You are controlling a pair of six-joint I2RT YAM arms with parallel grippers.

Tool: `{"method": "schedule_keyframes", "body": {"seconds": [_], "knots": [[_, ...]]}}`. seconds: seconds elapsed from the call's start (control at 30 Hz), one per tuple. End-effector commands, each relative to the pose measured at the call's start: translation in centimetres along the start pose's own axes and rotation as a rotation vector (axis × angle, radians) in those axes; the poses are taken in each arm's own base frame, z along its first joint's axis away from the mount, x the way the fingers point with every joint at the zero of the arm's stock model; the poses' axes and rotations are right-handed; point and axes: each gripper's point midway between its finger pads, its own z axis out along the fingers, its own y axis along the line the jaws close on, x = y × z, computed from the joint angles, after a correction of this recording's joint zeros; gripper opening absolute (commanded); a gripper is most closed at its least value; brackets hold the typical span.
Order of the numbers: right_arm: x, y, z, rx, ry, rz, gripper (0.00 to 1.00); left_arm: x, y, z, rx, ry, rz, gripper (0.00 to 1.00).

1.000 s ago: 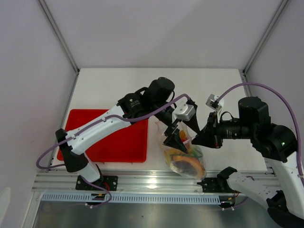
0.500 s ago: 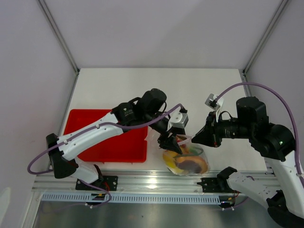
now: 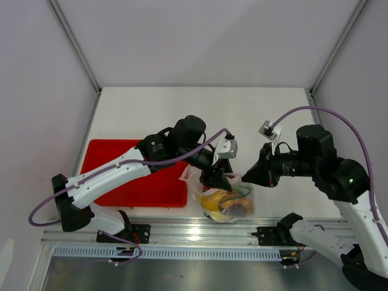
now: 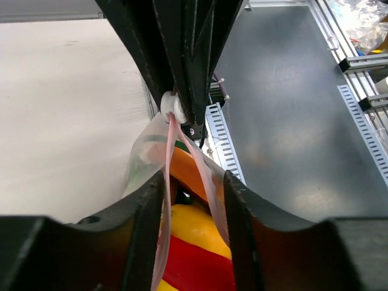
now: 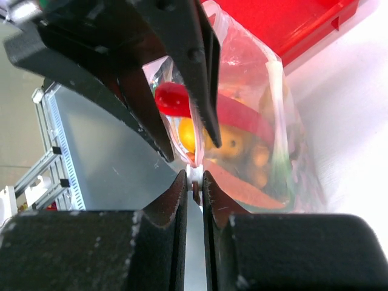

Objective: Place the food in the zip-top bag and seal the zipper
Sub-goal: Adjust the zipper food storage bag at the center of the board.

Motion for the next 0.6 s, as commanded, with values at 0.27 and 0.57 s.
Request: {"method": "schedule_keyframes", "body": {"seconds": [0.27,0.57], "knots": [[-2.7,0.4,0.5,-0.013,-0.117,0.049,0.00,0.6,-1.0,0.1,-0.082,0.015,-0.029,0.53],[-2.2,-0.7,1.5,0.004,-0.133,0.064,0.04,1.7,-0.3,0.1,-0.138,0.048,-0.113,0.01]]}}
